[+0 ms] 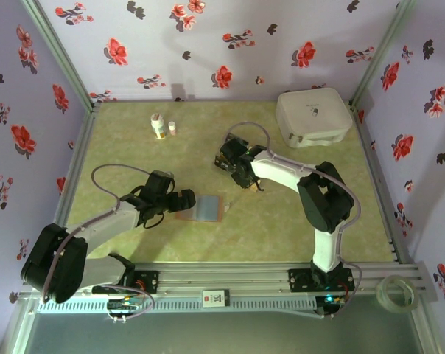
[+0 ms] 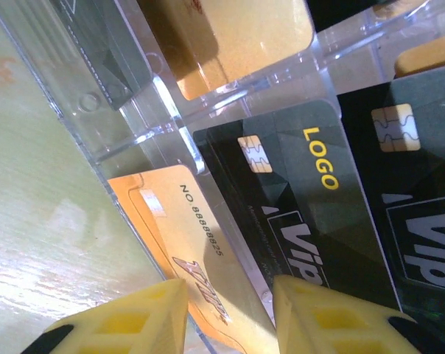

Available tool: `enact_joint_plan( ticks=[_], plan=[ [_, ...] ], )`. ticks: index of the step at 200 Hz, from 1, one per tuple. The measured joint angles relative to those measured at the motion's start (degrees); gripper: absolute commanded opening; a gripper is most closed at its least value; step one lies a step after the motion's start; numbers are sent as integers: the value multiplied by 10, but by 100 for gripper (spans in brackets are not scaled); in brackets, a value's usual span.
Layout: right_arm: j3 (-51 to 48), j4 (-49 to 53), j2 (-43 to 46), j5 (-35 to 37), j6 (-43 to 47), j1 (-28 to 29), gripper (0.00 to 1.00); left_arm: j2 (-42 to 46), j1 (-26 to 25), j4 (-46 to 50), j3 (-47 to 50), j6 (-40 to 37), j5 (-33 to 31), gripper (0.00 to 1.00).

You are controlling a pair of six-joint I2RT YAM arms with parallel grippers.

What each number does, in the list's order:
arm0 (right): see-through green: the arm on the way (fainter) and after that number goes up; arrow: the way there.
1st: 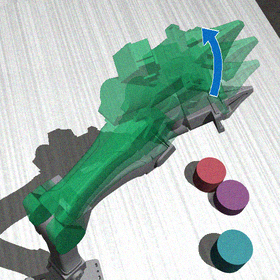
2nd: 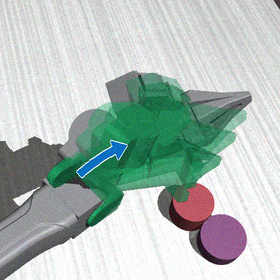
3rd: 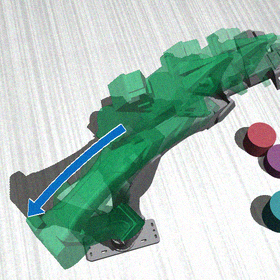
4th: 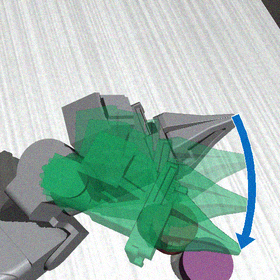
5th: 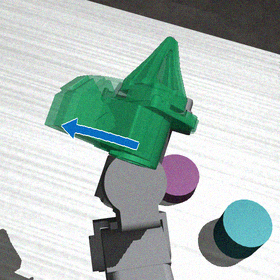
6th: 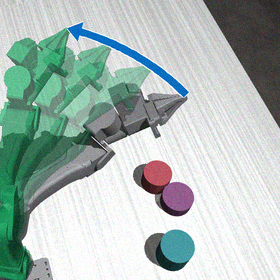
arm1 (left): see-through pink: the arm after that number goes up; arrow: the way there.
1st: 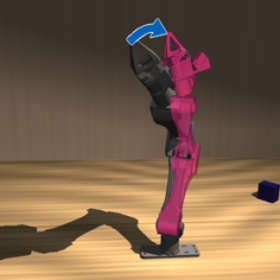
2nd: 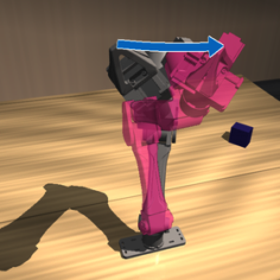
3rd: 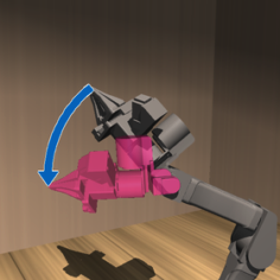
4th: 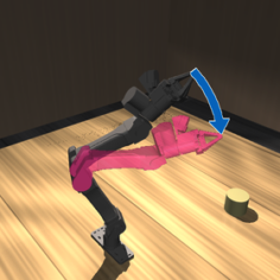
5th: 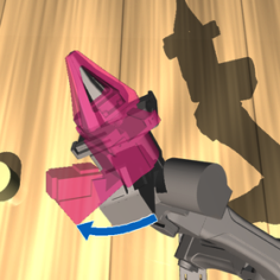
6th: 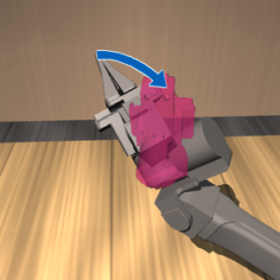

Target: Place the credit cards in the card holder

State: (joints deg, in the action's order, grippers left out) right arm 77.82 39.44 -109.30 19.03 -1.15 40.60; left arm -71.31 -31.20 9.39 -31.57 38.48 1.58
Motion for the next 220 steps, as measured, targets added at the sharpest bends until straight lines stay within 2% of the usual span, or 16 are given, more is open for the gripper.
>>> enact_joint_plan(
  ticks=[26, 162, 220],
  plan=[
    [0, 0, 0, -3, 2, -3, 33, 0, 0, 0, 0, 0, 0, 100],
    [0, -2, 17, -60, 14, -6, 6, -9, 0, -5, 0, 2, 0, 100],
    [0, -3, 21, -77, 23, -8, 0, -10, 0, -9, 0, 2, 0, 100]
  ],
)
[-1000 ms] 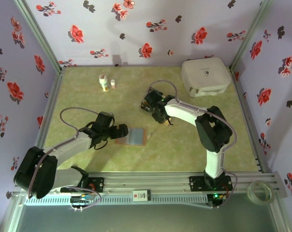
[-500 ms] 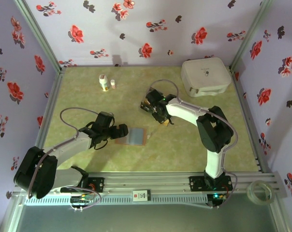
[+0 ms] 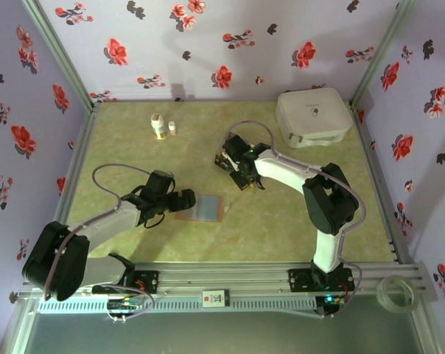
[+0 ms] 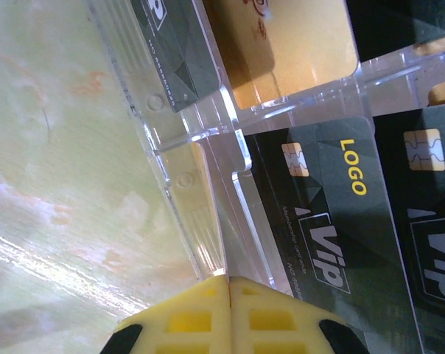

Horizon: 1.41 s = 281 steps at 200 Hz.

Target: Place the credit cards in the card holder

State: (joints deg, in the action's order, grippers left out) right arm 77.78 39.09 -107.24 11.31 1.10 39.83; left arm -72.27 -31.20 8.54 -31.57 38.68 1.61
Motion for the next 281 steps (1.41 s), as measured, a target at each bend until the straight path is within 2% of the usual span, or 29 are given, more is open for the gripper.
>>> enact_joint_plan(
  ticks=[65, 140, 171, 209, 246, 281],
  plan=[
    [5, 15, 6, 0, 15, 0, 0, 0, 0, 0, 0, 0, 0, 100],
    [14, 37, 122, -51, 0, 0, 0, 0, 0, 1, 0, 0, 2, 100],
    [-9, 1, 177, -94, -57, 0, 0, 14, 0, 6, 0, -1, 2, 100],
    [-108, -100, 261, -143, -167, 0, 0, 29, 0, 13, 0, -5, 8, 100],
    [-186, -172, 304, -148, -259, 0, 0, 21, 0, 13, -2, -11, 21, 100],
    [-227, -213, 316, -148, -306, 0, 0, -10, -8, 8, -3, -11, 26, 100]
  ],
)
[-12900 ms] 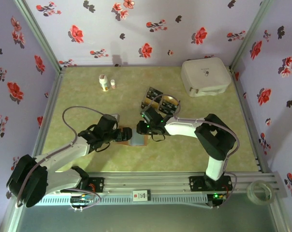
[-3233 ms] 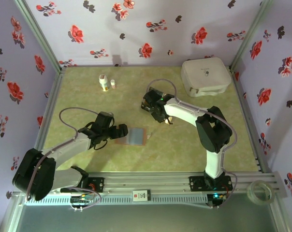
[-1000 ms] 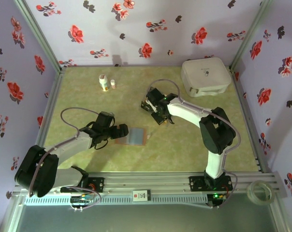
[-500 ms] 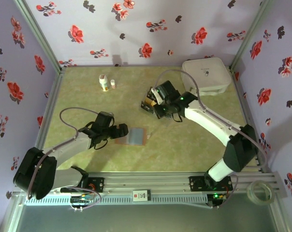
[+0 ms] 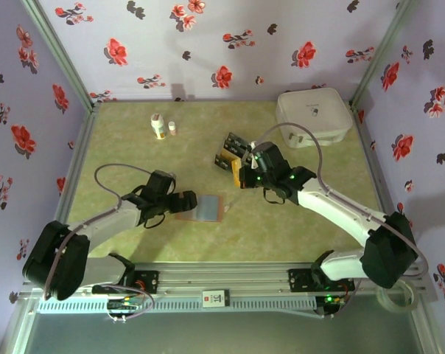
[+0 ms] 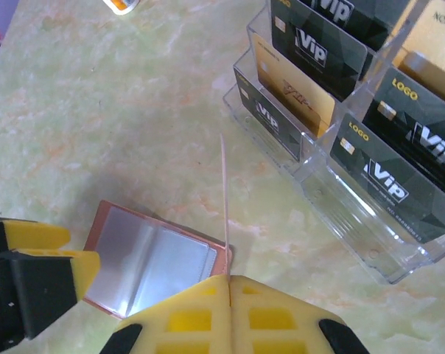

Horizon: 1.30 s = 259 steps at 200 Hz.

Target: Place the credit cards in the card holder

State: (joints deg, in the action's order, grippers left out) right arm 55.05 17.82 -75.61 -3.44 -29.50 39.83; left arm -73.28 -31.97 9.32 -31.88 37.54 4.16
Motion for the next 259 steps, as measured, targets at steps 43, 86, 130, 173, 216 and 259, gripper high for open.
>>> enact_joint_plan(
  ticks=[43, 86, 130, 173, 216, 259],
  plan=[
    [-36, -22, 14, 0, -26, -2, 0, -23, -31, -15, 0, 7, 0, 100],
    [-48, -35, 24, 0, -37, -11, 0, -25, -70, -23, -4, 29, 0, 100],
    [-58, -44, 24, -5, -42, -14, 0, -25, -113, -33, -4, 59, -1, 100],
    [-70, -68, 24, -32, -57, -18, 0, 14, -120, -10, -3, 76, -26, 100],
    [-119, -151, 26, -83, -108, -18, 0, 80, -106, 45, -4, 68, -76, 100],
    [-176, -254, 23, -123, -167, -11, 0, 50, -86, 84, -14, 38, -96, 100]
  ],
)
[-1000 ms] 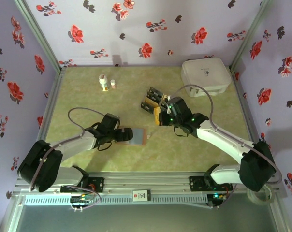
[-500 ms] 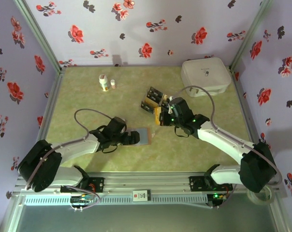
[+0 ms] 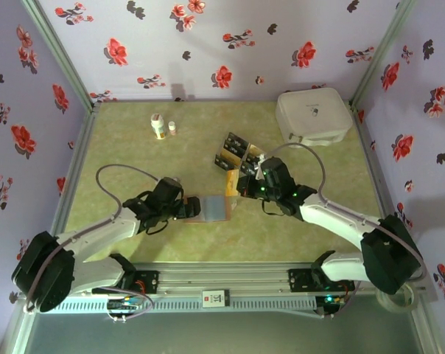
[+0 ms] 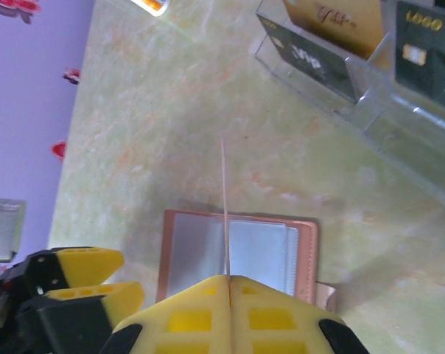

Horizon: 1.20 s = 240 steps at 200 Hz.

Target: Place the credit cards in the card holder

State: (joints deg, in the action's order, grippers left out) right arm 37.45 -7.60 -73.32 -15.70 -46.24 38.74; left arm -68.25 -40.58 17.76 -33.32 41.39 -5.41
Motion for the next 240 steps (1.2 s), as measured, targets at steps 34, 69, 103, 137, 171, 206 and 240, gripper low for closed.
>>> enact_joint_plan(
  ticks=[34, 69, 103, 137, 171, 206, 240],
  plan=[
    [-5, -60, -25, 0, -23, 40, 0, -24, 2, 10, -1, -15, -3, 100],
    [-26, -116, -43, 22, -38, 82, 0, -24, 3, 11, -1, -17, -7, 100],
    [-62, -179, -68, 40, -61, 87, 0, -24, 3, 9, 9, -17, -10, 100],
    [-66, -217, -100, 46, -74, 91, 0, -24, 4, 10, 22, -22, -14, 100],
    [-67, -248, -123, 46, -85, 97, 0, -24, 4, 9, 23, -28, -17, 100],
    [-73, -279, -141, 46, -95, 103, 0, -36, 4, 7, 23, -30, -22, 100],
    [-76, -295, -158, 45, -100, 105, 0, -45, 4, 8, 23, -30, -28, 100]
  ],
)
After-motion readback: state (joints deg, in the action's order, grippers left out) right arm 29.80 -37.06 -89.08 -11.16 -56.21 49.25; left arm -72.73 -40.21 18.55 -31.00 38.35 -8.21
